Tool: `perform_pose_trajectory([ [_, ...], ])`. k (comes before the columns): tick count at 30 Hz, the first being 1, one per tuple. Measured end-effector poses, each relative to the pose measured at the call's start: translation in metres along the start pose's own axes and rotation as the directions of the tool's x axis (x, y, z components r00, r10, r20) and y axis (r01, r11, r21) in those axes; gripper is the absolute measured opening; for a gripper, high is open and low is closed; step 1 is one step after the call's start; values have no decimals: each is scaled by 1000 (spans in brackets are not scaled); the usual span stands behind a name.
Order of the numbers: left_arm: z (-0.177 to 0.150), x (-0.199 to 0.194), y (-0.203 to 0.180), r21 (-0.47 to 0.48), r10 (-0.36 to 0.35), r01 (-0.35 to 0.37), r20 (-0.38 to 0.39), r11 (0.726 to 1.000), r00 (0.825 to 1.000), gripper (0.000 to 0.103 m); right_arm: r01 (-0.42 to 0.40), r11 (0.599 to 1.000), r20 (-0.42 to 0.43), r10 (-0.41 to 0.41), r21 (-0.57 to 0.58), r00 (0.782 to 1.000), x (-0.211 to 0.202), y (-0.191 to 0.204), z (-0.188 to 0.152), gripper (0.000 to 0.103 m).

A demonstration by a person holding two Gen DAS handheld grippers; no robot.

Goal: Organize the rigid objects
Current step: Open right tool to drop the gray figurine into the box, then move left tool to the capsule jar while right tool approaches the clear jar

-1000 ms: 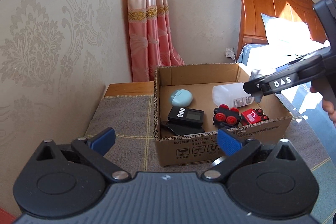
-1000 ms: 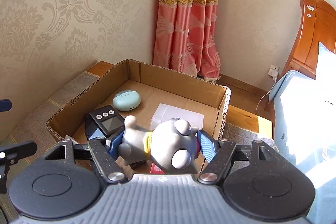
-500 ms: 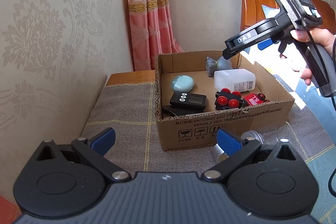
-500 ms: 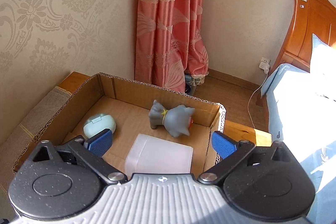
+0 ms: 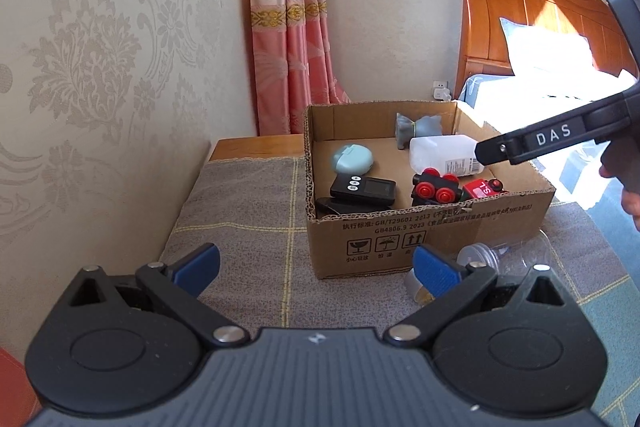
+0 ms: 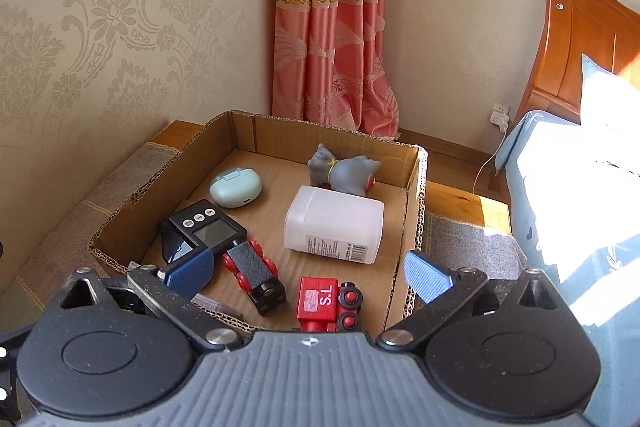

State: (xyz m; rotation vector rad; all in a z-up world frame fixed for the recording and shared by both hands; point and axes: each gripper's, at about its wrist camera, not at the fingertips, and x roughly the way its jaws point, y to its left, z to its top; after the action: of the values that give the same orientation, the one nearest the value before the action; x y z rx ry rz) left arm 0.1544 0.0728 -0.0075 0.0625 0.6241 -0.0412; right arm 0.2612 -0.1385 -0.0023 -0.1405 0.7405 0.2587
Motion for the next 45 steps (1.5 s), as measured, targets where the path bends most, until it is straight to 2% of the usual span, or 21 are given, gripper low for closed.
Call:
perform_pose_trajectory([
  [5,-5,-2,2,1,-6,6,-13,1000,1000,102,17,998,-5,-17,52,1000,-13,11,-37,103],
  [8,-8,-2,0,14,0,1,-25,1000,1000,102,48,998,-27,-47,50,999,-9,22,-59,103],
  [13,-10,-6,-3,22,-22,23,-37,999,999,102,72,996,-58,-68,60,996,6,31,-75,103],
  [20,-10,-11,-10,46,-20,23,-50,999,999,102,77,993,-113,-67,93,991,20,22,-92,103],
  [24,-11,-11,-18,64,-39,43,-63,997,997,102,116,987,-131,-102,108,986,20,8,-105,103],
  [30,-16,-1,-39,116,-59,72,-115,991,992,102,129,986,-187,-108,105,976,24,-5,-126,103],
  [38,-30,15,-66,217,-112,156,-203,964,973,102,86,992,-143,-72,93,987,19,-14,-135,103],
  [42,-38,30,-69,243,-85,147,-247,959,965,102,79,993,-126,-68,88,990,16,-16,-138,103],
  [45,-38,39,-70,261,-73,141,-253,955,965,102,72,994,-120,-61,83,991,15,-17,-140,103],
])
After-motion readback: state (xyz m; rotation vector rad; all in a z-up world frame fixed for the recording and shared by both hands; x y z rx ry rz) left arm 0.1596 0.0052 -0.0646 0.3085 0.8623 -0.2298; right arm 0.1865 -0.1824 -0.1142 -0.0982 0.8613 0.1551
